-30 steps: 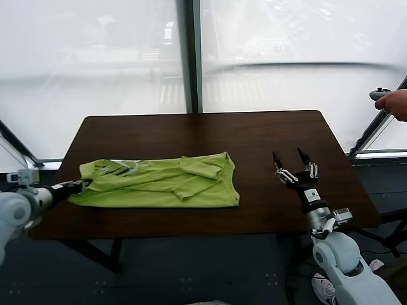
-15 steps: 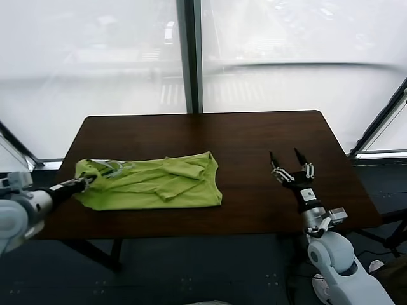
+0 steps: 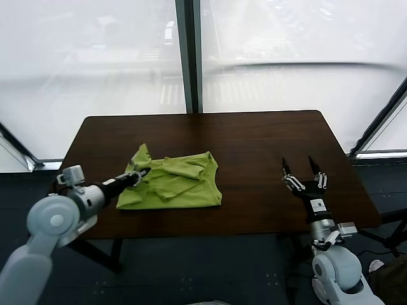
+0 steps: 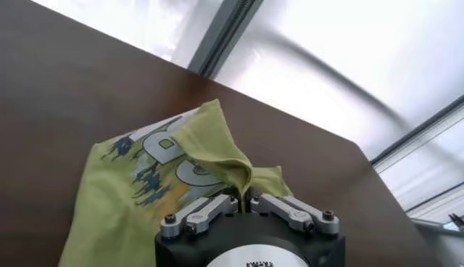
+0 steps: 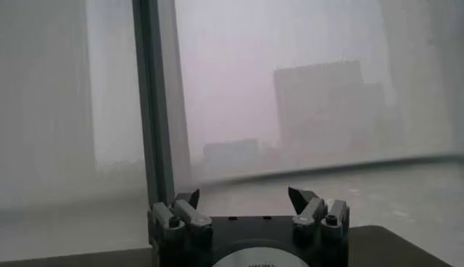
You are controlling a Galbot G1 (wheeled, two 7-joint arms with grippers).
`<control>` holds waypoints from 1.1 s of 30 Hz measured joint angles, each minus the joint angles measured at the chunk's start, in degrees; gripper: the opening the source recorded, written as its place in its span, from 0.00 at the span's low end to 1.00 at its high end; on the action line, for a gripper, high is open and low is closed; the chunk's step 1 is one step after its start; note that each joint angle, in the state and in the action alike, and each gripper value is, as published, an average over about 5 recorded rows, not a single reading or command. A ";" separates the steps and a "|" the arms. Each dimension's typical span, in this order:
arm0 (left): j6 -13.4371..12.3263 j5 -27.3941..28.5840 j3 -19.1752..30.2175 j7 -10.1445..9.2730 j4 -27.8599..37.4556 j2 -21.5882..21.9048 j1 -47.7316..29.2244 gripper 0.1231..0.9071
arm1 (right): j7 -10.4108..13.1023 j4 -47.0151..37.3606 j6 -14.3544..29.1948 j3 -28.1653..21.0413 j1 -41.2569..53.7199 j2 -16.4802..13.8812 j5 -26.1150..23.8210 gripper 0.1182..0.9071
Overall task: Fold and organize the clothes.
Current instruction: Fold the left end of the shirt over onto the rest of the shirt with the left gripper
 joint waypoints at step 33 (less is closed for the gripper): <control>0.01 6.10 12.93 -0.10 7.77 -10.78 -6.57 0.09 | 0.01 -1.70 -0.02 1.37 -0.24 4.37 -1.53 1.00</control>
